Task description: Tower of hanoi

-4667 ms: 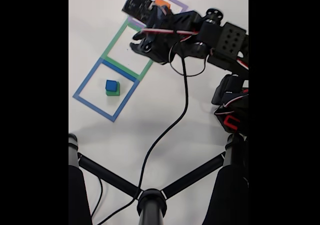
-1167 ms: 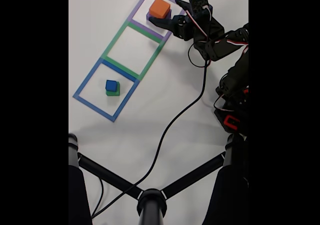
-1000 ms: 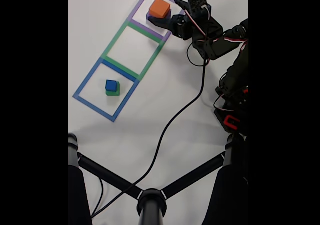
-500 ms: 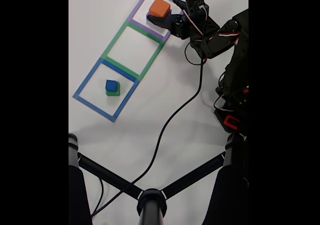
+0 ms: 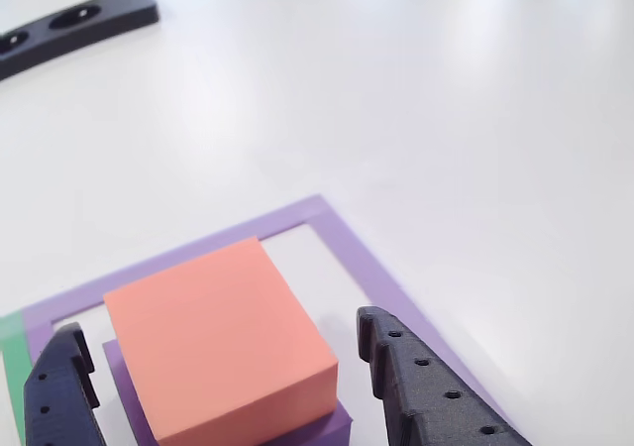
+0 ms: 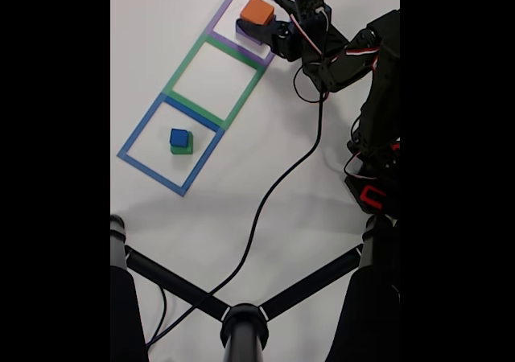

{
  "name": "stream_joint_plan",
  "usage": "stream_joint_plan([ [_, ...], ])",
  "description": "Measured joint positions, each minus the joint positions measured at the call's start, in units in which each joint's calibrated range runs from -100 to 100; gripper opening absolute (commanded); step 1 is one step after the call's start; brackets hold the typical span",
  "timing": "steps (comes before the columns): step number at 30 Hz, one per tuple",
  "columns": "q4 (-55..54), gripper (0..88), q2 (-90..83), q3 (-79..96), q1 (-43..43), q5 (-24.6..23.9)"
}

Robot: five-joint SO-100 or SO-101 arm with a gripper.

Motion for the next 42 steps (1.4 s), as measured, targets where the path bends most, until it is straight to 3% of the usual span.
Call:
stream_joint_plan([
  [19,-0.6,11.9,0.3,-0.4,-1.4,0.0],
  [32,-0.1,10.1,-2.3,1.7,-1.4,0.0],
  [36,6.8,9.6,-10.9,4.1,-2.0,0.0],
  [42,27.2,9.3,-29.9,4.3,-3.3,0.8],
])
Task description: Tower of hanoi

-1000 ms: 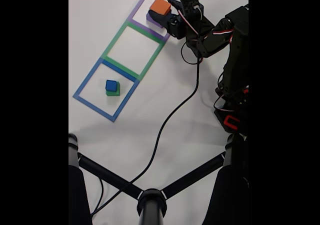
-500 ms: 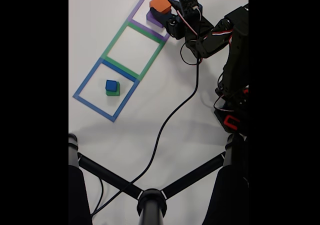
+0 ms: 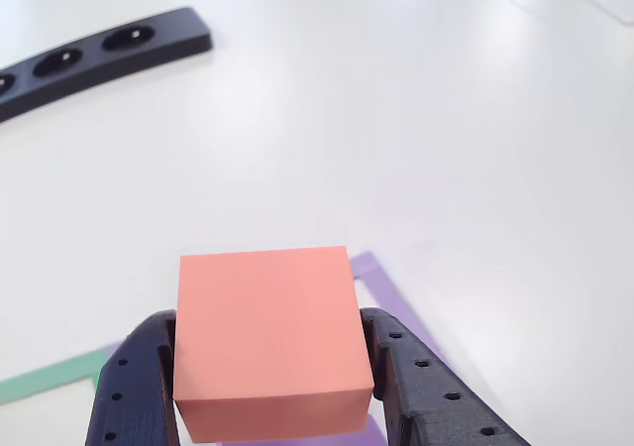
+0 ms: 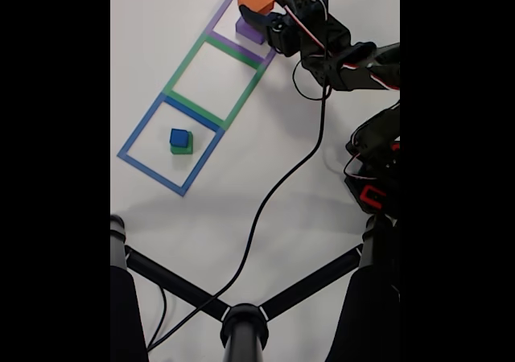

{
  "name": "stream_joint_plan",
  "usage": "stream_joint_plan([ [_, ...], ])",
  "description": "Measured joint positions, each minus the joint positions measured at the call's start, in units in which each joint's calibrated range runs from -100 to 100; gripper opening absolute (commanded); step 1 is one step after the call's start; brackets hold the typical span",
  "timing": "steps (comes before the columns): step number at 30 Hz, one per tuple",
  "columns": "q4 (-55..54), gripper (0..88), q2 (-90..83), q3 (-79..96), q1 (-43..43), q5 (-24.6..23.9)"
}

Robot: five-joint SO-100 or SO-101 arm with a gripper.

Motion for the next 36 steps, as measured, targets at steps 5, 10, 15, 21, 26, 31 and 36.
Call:
stream_joint_plan([
  [5,21.7,7.9,-13.8,-4.8,-0.2,0.0],
  [10,44.6,7.5,-22.0,-15.1,-1.6,0.0],
  [15,68.6,7.3,-25.4,-30.3,-2.5,0.0],
  [21,92.1,7.1,-26.1,-49.1,-5.2,0.0],
  [26,106.5,7.1,-26.8,-60.8,-8.1,0.0],
  [31,115.9,7.1,-27.1,-69.2,-10.2,0.0],
  [36,120.1,7.0,-28.0,-72.6,-12.9,0.0],
])
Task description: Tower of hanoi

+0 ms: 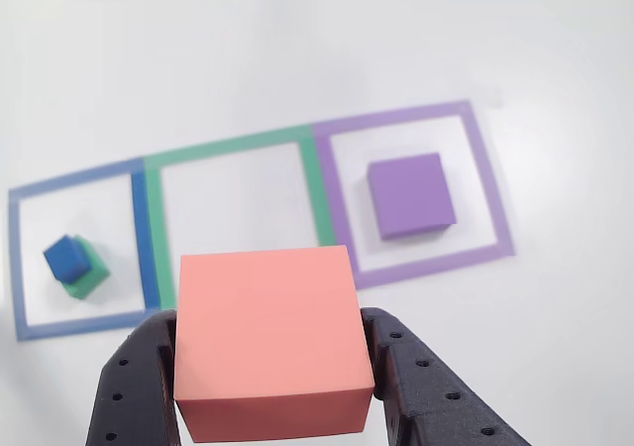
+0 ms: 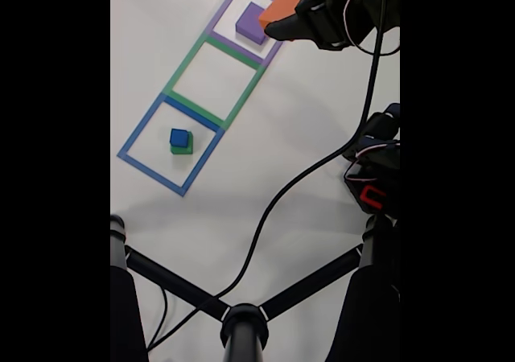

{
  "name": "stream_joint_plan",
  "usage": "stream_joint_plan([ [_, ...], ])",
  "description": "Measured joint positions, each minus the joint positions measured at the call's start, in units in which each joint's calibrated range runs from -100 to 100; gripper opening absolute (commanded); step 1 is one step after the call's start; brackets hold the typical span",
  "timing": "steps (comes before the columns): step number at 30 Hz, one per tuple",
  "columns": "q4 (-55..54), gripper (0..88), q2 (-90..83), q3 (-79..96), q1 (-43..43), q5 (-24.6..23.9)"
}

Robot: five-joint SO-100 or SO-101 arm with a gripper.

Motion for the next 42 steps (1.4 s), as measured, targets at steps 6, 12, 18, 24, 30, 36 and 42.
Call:
stream_joint_plan([
  [6,1.4,7.5,-1.2,0.2,-3.6,0.0],
  [12,-4.1,7.4,-4.5,11.0,-6.1,0.0],
  [18,-20.7,7.7,-7.9,32.2,-7.0,0.0],
  [24,-42.9,7.8,-8.4,53.7,-7.2,0.0],
  [30,-68.1,7.7,-4.1,71.2,-7.3,-0.6],
  [36,-94.0,7.8,8.0,80.5,-7.3,-0.6],
  [42,-114.8,7.9,21.4,82.3,-7.3,-0.6],
])
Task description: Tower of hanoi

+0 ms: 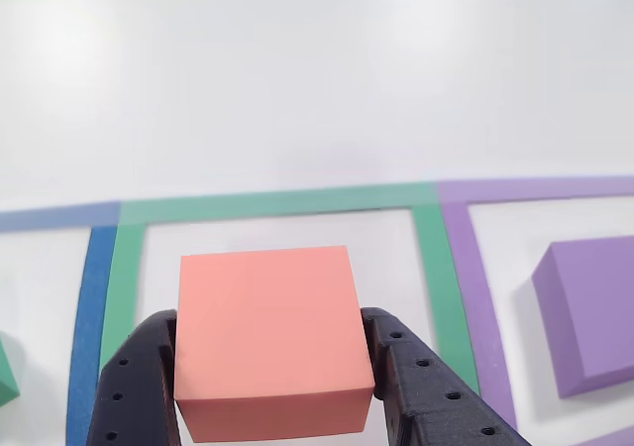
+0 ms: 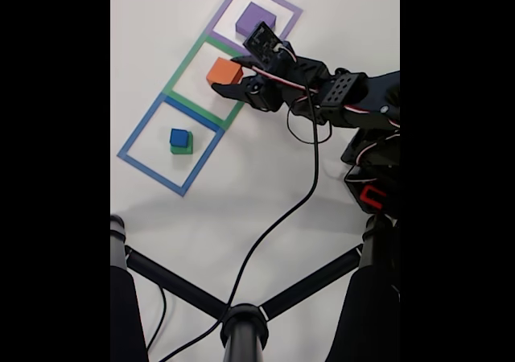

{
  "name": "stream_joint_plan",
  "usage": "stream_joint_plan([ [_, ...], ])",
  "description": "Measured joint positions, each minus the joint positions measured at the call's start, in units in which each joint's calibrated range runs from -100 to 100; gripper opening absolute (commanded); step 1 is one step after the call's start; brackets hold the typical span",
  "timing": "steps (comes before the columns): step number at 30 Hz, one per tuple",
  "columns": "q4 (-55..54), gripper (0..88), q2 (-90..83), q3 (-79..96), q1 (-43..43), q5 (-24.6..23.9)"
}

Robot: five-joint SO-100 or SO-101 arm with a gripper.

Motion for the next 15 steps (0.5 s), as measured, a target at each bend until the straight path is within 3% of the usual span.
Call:
stream_joint_plan([
  [15,-30.2,8.0,26.3,0.6,-0.3,0.0],
])
